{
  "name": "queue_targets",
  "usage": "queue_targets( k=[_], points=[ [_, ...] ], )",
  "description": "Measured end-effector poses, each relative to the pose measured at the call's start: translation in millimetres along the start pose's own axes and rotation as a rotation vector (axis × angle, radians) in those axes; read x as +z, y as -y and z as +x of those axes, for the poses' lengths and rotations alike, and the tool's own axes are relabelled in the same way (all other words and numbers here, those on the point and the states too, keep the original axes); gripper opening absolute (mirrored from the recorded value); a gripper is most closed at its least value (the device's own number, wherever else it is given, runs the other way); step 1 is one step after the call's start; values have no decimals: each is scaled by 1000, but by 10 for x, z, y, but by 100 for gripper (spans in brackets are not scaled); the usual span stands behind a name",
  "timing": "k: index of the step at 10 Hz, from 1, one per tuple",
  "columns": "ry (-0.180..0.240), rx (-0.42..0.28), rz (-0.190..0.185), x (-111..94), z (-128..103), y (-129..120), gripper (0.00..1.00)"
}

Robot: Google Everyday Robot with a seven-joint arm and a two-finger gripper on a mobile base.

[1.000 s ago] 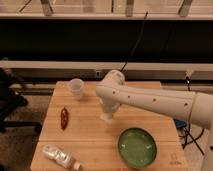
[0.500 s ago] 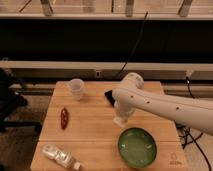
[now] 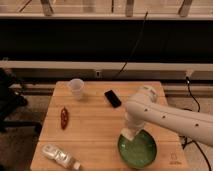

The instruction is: Place the white sponge in the ceramic bowl

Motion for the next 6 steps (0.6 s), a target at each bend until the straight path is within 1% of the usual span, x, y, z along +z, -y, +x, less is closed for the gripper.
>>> queue_targets(
  k=[2,6],
  points=[
    [16,18,-1,54,-103,-153,0],
    [40,59,-9,160,-154,-319,0]
  ],
)
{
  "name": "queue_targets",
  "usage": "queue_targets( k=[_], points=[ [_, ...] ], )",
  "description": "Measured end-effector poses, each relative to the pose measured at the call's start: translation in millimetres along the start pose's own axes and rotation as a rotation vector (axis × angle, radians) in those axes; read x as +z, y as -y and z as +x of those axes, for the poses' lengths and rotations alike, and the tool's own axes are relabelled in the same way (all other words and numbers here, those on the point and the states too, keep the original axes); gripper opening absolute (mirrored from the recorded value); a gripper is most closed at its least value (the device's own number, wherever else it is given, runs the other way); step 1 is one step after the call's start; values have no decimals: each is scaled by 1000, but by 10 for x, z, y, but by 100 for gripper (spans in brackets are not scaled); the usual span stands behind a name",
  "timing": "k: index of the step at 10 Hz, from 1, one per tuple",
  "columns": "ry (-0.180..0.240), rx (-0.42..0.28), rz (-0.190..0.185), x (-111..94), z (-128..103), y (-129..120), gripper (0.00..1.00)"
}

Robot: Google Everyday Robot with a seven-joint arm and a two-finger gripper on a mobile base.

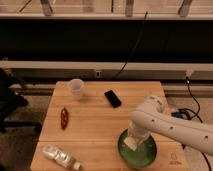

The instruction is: Place the white sponge in the ceramic bowl

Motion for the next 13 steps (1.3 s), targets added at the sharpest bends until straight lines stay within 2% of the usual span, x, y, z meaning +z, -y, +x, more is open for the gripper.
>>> queue_targets(
  k=[4,5,11,13],
  points=[
    [3,33,-5,38,31,-104,0],
    [2,38,-7,44,33,-114,4],
    [4,63,-21,88,73,-211,65],
    [5,67,-22,95,84,-226,79]
  ],
)
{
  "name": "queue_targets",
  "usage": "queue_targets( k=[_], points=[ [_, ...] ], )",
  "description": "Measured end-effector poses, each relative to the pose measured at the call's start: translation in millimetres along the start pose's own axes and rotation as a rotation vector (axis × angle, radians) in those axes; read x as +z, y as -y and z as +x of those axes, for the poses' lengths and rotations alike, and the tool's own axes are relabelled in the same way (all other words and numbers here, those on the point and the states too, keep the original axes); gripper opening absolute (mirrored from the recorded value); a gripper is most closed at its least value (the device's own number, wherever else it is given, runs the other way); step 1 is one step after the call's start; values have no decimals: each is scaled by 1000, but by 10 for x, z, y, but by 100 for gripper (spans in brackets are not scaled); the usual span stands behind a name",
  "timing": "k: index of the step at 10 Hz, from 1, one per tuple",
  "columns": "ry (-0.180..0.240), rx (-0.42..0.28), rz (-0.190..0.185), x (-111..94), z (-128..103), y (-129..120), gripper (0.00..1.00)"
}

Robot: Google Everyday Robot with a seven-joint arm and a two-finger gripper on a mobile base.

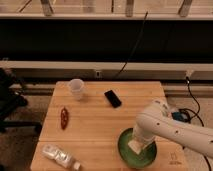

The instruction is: Place the white sponge in the ceramic bowl

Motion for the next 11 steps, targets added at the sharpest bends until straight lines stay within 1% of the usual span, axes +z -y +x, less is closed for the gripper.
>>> queue_targets(
  k=[4,8,9,11],
  points=[
    [2,-1,0,17,6,-15,80],
    [1,1,7,17,18,-14,80],
    [-10,8,13,14,26,-15,80],
    [-13,7,19,-79,55,-26,80]
  ],
)
